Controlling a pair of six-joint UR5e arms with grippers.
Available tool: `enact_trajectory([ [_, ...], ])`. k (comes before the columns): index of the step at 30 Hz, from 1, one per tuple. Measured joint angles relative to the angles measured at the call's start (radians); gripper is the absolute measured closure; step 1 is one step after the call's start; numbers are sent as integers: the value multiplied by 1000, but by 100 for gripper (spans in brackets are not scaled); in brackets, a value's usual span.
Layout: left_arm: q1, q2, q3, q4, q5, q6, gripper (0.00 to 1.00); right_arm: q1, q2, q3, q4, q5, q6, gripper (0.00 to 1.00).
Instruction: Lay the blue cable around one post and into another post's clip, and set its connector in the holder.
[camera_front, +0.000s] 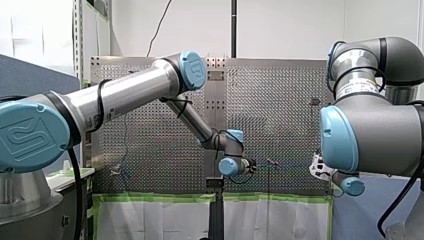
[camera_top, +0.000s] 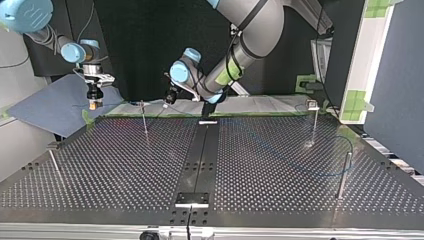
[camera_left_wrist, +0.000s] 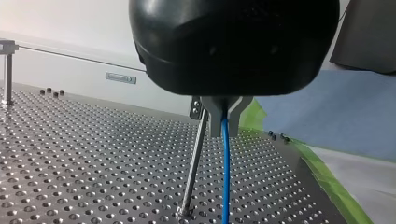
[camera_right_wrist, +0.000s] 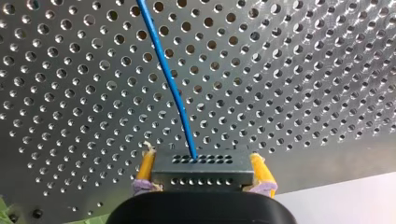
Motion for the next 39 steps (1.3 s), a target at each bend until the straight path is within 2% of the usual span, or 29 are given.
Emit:
enact_trajectory([
  [20,14,-2,7,-6,28,-32,100,9,1,-17,19,1,-2,100],
  [21,14,-1,8,-9,29,-32,92,9,1,-17,20,1,-2,100],
  [22,14,-1,8,-11,30,-31,92,9,1,-17,21,2,-3,100],
  [24,14,-1,8,-18,32,-31,78,10,1,-16,23,3,-3,100],
  [25,14,-1,8,-22,34,-31,78,11,1,-16,23,3,-3,100],
  [27,13,-1,8,-31,41,-31,58,11,1,-16,25,3,-3,100],
  [28,13,-1,8,-36,45,-30,58,12,1,-16,26,4,-4,100],
  [29,13,-1,8,-39,49,-30,48,12,1,-16,26,4,-4,100],
  [30,13,-1,8,-43,55,-29,33,12,1,-16,27,5,-4,100],
  [31,13,-1,8,-46,59,-29,33,12,1,-16,27,5,-4,100],
  [32,12,-1,8,-49,62,-28,23,13,1,-17,28,6,-4,100],
  [33,12,0,8,-52,65,-28,8,13,1,-16,28,6,-4,100],
  [34,11,1,8,-53,67,-26,8,13,1,-16,28,6,-4,100],
  [35,11,1,8,-54,68,-23,0,14,1,-16,29,6,-4,100],
  [39,5,2,8,-58,71,1,0,16,1,-16,32,7,-4,100],
])
